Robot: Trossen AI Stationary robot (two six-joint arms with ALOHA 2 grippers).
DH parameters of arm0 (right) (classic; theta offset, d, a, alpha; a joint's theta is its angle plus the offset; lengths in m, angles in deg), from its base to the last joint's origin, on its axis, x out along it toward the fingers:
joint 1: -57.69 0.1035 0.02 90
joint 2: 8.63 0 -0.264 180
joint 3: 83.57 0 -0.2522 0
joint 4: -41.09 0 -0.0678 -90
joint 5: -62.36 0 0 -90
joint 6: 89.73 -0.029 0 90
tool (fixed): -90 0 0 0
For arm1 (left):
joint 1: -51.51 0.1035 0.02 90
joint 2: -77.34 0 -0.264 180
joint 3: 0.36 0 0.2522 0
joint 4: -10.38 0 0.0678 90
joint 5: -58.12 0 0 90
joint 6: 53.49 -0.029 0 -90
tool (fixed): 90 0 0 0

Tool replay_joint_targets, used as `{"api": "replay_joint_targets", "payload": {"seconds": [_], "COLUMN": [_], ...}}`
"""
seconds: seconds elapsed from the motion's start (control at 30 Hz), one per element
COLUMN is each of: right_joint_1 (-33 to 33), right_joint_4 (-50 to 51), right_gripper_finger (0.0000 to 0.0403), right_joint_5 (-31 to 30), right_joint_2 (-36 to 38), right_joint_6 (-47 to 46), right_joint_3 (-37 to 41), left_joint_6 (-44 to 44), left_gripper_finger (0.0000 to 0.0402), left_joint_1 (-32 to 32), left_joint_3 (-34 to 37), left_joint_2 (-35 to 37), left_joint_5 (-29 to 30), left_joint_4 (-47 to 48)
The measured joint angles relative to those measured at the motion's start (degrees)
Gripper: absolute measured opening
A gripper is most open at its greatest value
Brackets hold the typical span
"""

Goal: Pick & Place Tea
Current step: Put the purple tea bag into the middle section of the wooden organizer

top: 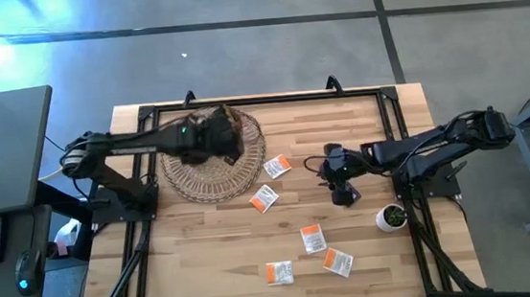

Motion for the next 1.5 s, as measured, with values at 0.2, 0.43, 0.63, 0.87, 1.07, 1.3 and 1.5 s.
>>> {"api": "replay_joint_targets", "payload": {"seconds": [0.2,0.43,0.63,0.87,1.07,1.3,1.5], "right_joint_1": [3.8,6.8,5.3,0.9,-1.3,-1.4,-1.4], "right_joint_4": [22.7,28.2,26.9,24.0,18.2,13.3,11.2], "right_gripper_finger": [0.0138,0.0148,0.0169,0.0174,0.0172,0.0147,0.0049], "right_joint_5": [-5.4,2.2,0.0,0.4,1.0,-2.3,-3.2], "right_joint_2": [0.6,0.6,0.5,0.5,0.9,0.8,0.7], "right_joint_6": [-6.1,-21.3,-28.2,-27.3,-27.2,-25.3,-24.3], "right_joint_3": [-11.3,-9.2,-2.9,2.2,6.3,8.4,9.2], "left_joint_6": [8.4,15.1,15.5,15.0,14.6,14.6,14.0], "left_gripper_finger": [0.0138,0.0138,0.0138,0.0138,0.0138,0.0138,0.0138], "left_joint_1": [-10.5,-13.9,-13.8,-13.7,-13.7,-13.7,-13.7], "left_joint_3": [4.1,8.7,9.7,9.7,9.7,9.7,9.7], "left_joint_2": [2.4,2.4,2.4,2.4,2.4,2.4,2.4], "left_joint_5": [10.2,11.0,10.5,13.3,13.9,13.9,13.9], "left_joint_4": [-0.1,-0.7,-2.0,-2.0,-2.4,-2.4,-2.4]}}
